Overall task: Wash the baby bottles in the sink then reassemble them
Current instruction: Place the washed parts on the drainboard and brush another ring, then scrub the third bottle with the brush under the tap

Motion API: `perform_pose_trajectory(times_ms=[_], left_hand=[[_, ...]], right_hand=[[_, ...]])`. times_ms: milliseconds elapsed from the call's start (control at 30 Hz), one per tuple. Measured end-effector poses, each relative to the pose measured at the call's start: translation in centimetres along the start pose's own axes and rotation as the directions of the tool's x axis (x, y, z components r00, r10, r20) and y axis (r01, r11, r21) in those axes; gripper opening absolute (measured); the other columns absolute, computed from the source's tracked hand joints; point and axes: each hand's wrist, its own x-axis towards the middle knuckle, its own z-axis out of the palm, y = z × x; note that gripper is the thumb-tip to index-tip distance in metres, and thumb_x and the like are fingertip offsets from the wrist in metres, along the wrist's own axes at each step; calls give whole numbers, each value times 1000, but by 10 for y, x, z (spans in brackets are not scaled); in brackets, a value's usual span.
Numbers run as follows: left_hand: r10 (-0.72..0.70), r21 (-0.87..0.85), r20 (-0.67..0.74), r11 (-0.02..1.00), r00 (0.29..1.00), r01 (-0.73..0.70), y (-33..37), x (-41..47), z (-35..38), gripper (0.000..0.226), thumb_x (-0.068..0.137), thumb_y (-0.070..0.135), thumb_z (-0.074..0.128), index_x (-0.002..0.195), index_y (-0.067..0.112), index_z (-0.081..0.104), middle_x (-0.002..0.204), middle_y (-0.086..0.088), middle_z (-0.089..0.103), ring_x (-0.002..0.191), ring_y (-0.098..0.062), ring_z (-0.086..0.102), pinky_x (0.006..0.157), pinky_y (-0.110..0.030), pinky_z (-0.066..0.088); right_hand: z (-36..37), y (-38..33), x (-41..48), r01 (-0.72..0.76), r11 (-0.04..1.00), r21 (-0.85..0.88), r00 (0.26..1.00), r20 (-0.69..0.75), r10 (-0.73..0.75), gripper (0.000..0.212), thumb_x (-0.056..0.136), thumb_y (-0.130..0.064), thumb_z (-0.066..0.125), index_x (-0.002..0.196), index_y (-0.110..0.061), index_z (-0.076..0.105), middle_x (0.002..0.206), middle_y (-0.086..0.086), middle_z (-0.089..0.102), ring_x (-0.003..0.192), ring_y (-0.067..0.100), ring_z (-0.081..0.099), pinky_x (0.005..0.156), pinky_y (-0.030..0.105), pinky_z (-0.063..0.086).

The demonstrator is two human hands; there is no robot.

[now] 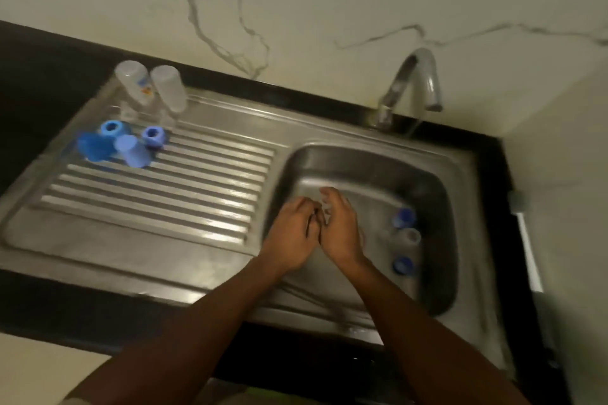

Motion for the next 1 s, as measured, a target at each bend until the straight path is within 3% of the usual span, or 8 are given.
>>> perform_pose_trajectory(times_ms=[133, 267, 433, 700, 800, 867, 933, 1000], left_hand=[[-40, 37, 285, 999, 958, 30, 40, 1, 80, 37, 85, 21, 49, 116, 11, 66, 120, -10, 65, 111, -27, 59, 100, -34, 46], [-153, 136, 412, 985, 898, 105, 61, -8, 117, 37, 93, 23, 58, 127, 9, 64, 134, -13, 59, 125, -28, 53, 106, -31, 40], [-244, 186, 345, 964, 906, 189, 52, -13, 130, 35, 94, 24, 59, 126, 13, 64, 132, -8, 61, 125, -24, 52, 102, -27, 40], [-301, 139, 201, 951, 932, 277, 33, -9, 128, 30, 95, 20, 61, 123, 12, 66, 126, -5, 64, 119, -19, 55, 93, -16, 34], [-314, 121, 187, 948, 931, 295, 28, -8, 125, 29, 95, 20, 60, 123, 13, 66, 126, -4, 65, 118, -18, 56, 92, -15, 35], [-318, 118, 179, 946, 931, 301, 25, -5, 122, 29, 96, 21, 59, 124, 14, 65, 127, -2, 64, 119, -16, 56, 91, -14, 34], [-315, 108, 176, 948, 933, 300, 24, 0, 117, 29, 96, 20, 58, 123, 15, 66, 127, -1, 64, 118, -16, 56, 92, -15, 36], [-298, 89, 173, 954, 939, 287, 23, 7, 110, 27, 95, 19, 59, 120, 14, 68, 124, -3, 66, 116, -19, 58, 95, -20, 40]], right_hand=[[-66, 80, -9, -127, 967, -219, 977, 142, 161, 18, 91, -11, 54, 105, -13, 65, 105, 5, 68, 98, 22, 65, 80, 26, 46], [-89, 123, -2, 5, 845, -535, 883, 399, 247, 34, 93, -5, 48, 124, -13, 58, 125, 10, 62, 115, 27, 60, 94, 36, 49], [-78, 130, 39, 266, 638, -723, 872, 462, 160, 25, 97, -4, 46, 119, -9, 57, 123, 13, 59, 117, 30, 54, 92, 35, 48], [-50, 148, 81, 399, 289, -870, 750, 491, 443, 29, 92, -13, 58, 120, -13, 63, 122, 7, 63, 116, 32, 56, 78, 41, 46], [-44, 151, 85, 387, 366, -846, 752, 520, 406, 26, 92, -11, 56, 117, -12, 64, 121, 5, 64, 114, 30, 59, 76, 38, 47], [-43, 147, 96, 231, 594, -771, 799, 499, 337, 21, 93, -8, 56, 112, -10, 64, 117, 6, 64, 108, 27, 62, 78, 33, 48], [-46, 138, 108, -86, 870, -486, 852, 416, 317, 17, 88, -5, 63, 104, -11, 63, 104, 7, 63, 98, 24, 63, 76, 31, 49], [-52, 128, 114, -390, 920, 37, 887, 282, 364, 21, 83, -5, 72, 95, -14, 58, 93, 6, 60, 88, 20, 60, 74, 32, 52]])
